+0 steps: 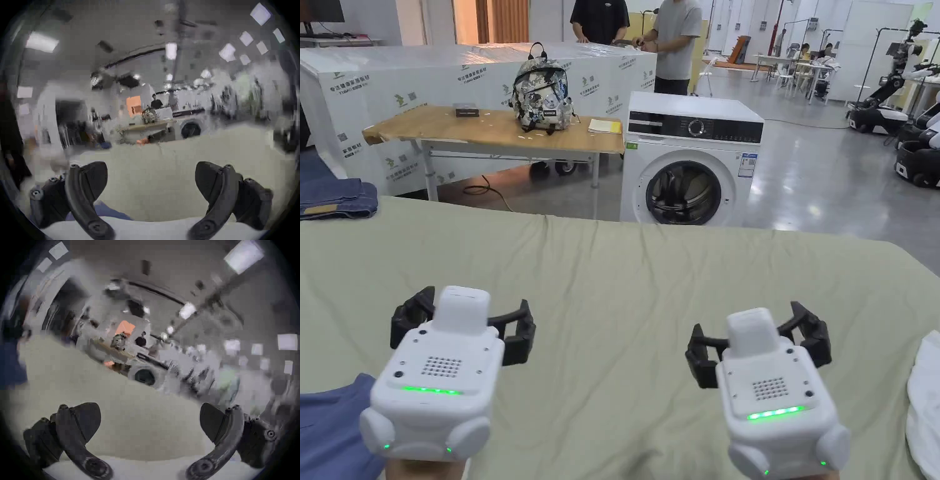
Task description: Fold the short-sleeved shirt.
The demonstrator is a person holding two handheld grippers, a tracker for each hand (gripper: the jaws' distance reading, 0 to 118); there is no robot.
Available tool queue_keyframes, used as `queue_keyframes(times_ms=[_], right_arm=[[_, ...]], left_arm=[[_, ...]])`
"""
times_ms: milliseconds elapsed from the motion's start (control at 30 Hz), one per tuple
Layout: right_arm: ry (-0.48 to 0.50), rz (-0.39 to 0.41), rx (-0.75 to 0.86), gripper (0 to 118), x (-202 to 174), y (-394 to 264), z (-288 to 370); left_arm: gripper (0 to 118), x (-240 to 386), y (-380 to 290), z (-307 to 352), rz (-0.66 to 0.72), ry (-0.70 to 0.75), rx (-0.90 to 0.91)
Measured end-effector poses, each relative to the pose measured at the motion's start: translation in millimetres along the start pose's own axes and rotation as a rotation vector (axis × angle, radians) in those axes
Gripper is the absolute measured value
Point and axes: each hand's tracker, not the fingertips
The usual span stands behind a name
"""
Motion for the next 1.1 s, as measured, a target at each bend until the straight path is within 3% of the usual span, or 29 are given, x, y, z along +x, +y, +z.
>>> queue_keyframes(times_ms=[100,133,200,267,500,667,700,733,800,833,933,1100], right_arm=[[0.045,-0.387,-0.019,118,25.7,-5.8,0.2],[0.045,-0.474,-0.012,118,30.7,-8.6,1.3],[0.003,-0.532,0.003,118,32.5,-11.9,4.5],[-0.028,-0.495,0.004,118,31.2,-11.2,5.7],[-0.046,-0.192,-0.009,118,8.0,-2.1,9.8],[-0.068,-0.142,0.012,118,-1.1,2.8,14.9],[-0.07,-0.144,0.013,110,-1.6,4.0,16.1],[-0.072,-0.149,0.021,92,-0.8,5.6,16.5],[-0.107,-0.15,0.032,24,-2.8,9.1,16.6],[-0.113,-0.157,0.031,2,-3.4,10.2,16.5],[-0.092,-0.222,0.028,0,1.2,10.9,20.0],[-0.08,-0.187,0.017,0,-4.2,12.8,23.6]], left_arm=[[110,-20.8,-3.0,-3.9,0.265,-0.056,-0.008],[110,-23.7,-6.1,-4.5,0.328,-0.08,-0.005],[109,-27.3,-6.8,-6.6,0.371,-0.087,-0.01],[110,-21.9,-7.1,-4.4,0.336,-0.076,0.003],[109,-4.1,2.3,-2.3,0.1,-0.003,0.016],[106,-0.1,3.0,0.6,0.013,0.03,0.015],[100,0.2,2.9,1.7,-0.004,0.027,0.022],[87,1.1,2.9,3.4,-0.021,0.028,0.031],[26,4.0,5.0,8.1,-0.051,0.027,0.043],[6,6.4,5.5,8.5,-0.068,0.039,0.042],[0,7.4,5.9,13.7,-0.065,0.026,0.044],[0,3.0,1.3,11.5,-0.023,0.01,-0.012]])
